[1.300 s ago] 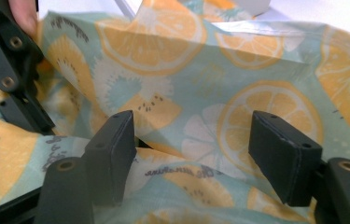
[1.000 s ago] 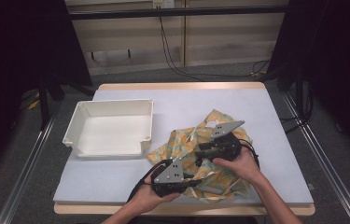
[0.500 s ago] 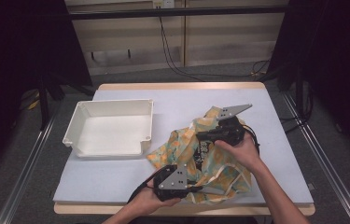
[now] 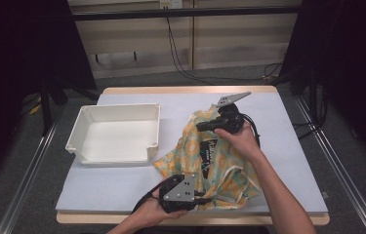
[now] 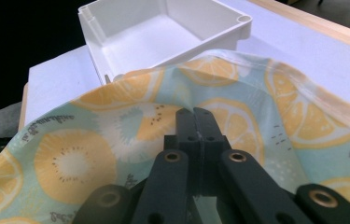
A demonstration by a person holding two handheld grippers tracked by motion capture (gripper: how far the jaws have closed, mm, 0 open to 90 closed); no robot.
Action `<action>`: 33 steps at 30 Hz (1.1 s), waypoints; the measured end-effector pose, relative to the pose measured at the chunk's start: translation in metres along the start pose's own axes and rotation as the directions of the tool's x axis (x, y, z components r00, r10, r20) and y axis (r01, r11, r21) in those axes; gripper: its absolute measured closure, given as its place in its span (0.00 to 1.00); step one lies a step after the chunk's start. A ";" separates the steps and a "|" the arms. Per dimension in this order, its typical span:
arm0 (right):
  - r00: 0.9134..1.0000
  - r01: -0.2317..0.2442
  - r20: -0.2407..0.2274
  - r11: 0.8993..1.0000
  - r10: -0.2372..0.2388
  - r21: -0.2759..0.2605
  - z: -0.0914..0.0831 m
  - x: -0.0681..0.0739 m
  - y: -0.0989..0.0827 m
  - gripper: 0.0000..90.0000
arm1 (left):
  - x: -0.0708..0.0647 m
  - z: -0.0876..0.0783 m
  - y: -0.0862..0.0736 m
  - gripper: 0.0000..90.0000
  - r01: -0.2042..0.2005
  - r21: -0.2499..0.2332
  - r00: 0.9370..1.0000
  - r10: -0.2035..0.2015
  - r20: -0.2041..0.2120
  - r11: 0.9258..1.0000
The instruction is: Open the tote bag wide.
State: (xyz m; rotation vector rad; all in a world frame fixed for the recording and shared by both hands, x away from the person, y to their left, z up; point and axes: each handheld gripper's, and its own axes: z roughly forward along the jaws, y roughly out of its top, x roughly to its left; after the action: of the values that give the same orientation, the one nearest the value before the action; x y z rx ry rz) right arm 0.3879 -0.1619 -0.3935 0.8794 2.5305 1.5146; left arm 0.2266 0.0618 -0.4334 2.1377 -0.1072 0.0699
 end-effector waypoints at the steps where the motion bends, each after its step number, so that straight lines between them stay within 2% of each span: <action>1: 1.000 0.000 0.000 1.000 0.000 0.000 0.000 0.000 0.000 1.00 | 0.001 -0.001 0.000 0.98 0.000 0.002 1.000 0.000 -0.003 1.000; 7: 1.000 -0.016 0.010 1.000 0.016 0.026 0.016 -0.006 -0.002 1.00 | 0.008 -0.001 -0.009 0.94 0.058 -0.015 0.998 -0.058 -0.027 0.998; 9: 1.000 -0.019 0.017 0.999 0.019 0.037 0.017 -0.006 -0.003 0.96 | 0.011 -0.001 -0.011 0.92 0.072 -0.014 0.997 -0.073 -0.023 0.997; 10: 1.000 -0.012 0.028 0.999 0.011 0.035 0.015 -0.005 -0.005 0.88 | 0.011 -0.002 -0.011 0.87 0.072 -0.014 0.997 -0.072 -0.026 0.997; 11: 1.000 -0.012 0.028 0.999 0.011 0.035 0.015 -0.005 -0.005 0.88 | 0.012 -0.002 -0.011 0.87 0.082 -0.022 0.996 -0.082 -0.031 0.996; 12: 0.999 -0.017 0.036 1.000 0.017 0.010 0.007 -0.003 -0.006 0.82 | 0.014 -0.004 -0.010 0.80 0.097 -0.039 0.995 -0.098 -0.031 0.995; 13: 0.999 -0.017 0.036 1.000 0.017 0.010 0.007 -0.003 -0.006 0.82 | 0.014 -0.004 -0.010 0.78 0.097 -0.039 0.995 -0.098 -0.031 0.995; 14: 0.999 -0.012 0.035 1.000 0.012 -0.005 -0.001 0.001 -0.007 0.74 | 0.014 -0.006 -0.010 0.75 0.117 -0.054 0.992 -0.119 -0.035 0.992; 15: 0.999 -0.012 0.035 1.000 0.012 -0.005 -0.001 0.001 -0.007 0.74 | 0.014 -0.006 -0.010 0.72 0.117 -0.054 0.992 -0.119 -0.035 0.992; 18: 0.999 0.015 0.053 0.999 -0.014 -0.029 -0.017 0.010 -0.006 0.65 | 0.014 -0.010 -0.007 0.63 0.130 -0.074 0.990 -0.133 -0.046 0.989; 19: 0.999 0.017 0.052 0.999 -0.015 -0.039 -0.021 0.012 -0.006 0.64 | 0.014 -0.013 -0.004 0.58 0.130 -0.078 0.989 -0.135 -0.064 0.988; 20: 0.999 0.017 0.052 0.999 -0.015 -0.039 -0.021 0.012 -0.006 0.64 | 0.014 -0.013 -0.004 0.55 0.130 -0.078 0.989 -0.135 -0.064 0.988; 22: 0.998 0.032 0.057 0.998 -0.028 -0.061 -0.035 0.019 -0.005 0.62 | 0.012 -0.021 -0.004 0.52 0.145 -0.095 0.985 -0.152 -0.081 0.985; 25: 0.998 0.035 0.053 0.996 -0.031 -0.082 -0.044 0.023 -0.007 0.62 | 0.014 -0.027 -0.004 0.50 0.143 -0.111 0.984 -0.153 -0.094 0.983; 26: 0.997 0.039 0.067 0.996 -0.034 -0.081 -0.052 0.027 -0.013 0.62 | 0.016 -0.034 -0.004 0.49 0.153 -0.136 0.981 -0.167 -0.101 0.979; 29: 0.997 0.044 0.068 0.996 -0.039 -0.075 -0.059 0.031 -0.021 0.62 | 0.019 -0.041 -0.002 0.49 0.157 -0.151 0.978 -0.174 -0.112 0.976; 30: 0.997 0.046 0.069 0.996 -0.041 -0.076 -0.066 0.036 -0.028 0.64 | 0.021 -0.045 -0.001 0.51 0.163 -0.168 0.976 -0.184 -0.115 0.972; 32: 0.997 0.044 0.063 0.996 -0.040 -0.072 -0.069 0.038 -0.032 0.64 | 0.023 -0.047 0.001 0.56 0.160 -0.176 0.975 -0.183 -0.124 0.971; 33: 0.996 0.053 0.074 0.997 -0.049 -0.059 -0.075 0.042 -0.040 0.64 | 0.024 -0.049 0.002 0.56 0.163 -0.190 0.973 -0.189 -0.132 0.968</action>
State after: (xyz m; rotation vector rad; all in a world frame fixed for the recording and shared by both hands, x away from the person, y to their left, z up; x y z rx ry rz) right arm 0.3105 -0.2140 -0.3785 0.8391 2.4234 1.5078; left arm 0.2499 0.1003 -0.4032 1.9471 0.1597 0.1110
